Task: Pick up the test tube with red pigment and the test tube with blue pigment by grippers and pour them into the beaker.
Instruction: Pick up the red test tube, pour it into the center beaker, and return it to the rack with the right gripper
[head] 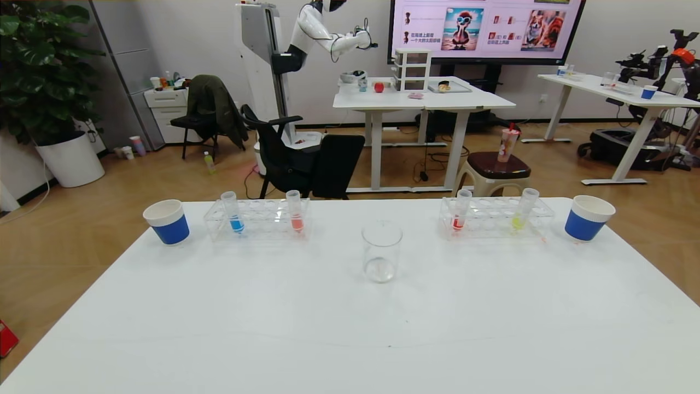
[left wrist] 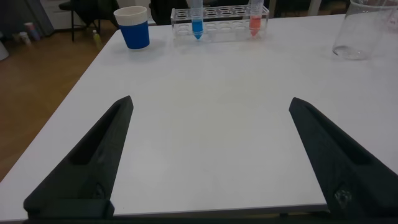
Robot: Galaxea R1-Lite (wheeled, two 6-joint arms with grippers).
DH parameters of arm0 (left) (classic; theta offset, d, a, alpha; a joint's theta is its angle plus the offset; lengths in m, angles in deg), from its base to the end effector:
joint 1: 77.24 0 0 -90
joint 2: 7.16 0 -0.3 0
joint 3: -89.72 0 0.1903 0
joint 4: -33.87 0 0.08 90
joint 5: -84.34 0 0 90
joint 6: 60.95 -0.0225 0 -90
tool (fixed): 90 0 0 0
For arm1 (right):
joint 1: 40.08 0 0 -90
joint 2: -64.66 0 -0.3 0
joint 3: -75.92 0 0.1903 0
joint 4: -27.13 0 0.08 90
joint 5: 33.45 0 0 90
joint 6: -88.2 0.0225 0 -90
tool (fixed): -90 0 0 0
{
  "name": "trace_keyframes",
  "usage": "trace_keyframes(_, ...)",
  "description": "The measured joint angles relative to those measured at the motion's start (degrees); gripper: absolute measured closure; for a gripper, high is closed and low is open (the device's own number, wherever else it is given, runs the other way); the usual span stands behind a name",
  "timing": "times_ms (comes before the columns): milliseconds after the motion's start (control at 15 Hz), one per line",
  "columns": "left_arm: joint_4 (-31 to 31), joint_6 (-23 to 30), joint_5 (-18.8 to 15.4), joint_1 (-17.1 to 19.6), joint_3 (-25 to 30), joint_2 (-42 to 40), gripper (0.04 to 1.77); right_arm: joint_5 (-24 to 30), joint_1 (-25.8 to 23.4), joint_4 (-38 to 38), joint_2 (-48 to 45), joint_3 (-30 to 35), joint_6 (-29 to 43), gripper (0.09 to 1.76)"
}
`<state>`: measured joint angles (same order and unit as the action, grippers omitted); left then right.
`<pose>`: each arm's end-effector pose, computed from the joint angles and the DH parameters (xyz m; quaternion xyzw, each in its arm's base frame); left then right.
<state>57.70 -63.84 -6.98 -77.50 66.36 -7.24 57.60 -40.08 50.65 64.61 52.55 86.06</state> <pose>-0.0229 -0.0004 0.0746 0.0252 0.0031 -0.0139 0.9996 -0.0229 0.0004 0.0752 -0.0187 0.0007 0.0092 0.9998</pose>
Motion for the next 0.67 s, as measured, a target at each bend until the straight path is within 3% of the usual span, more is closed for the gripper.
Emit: trace_keyframes(667, 0.0, 0.0, 0.0, 0.0, 0.0, 0.0, 0.06, -1.5, 0.0, -2.8, 0.0, -0.4, 0.3, 0.11)
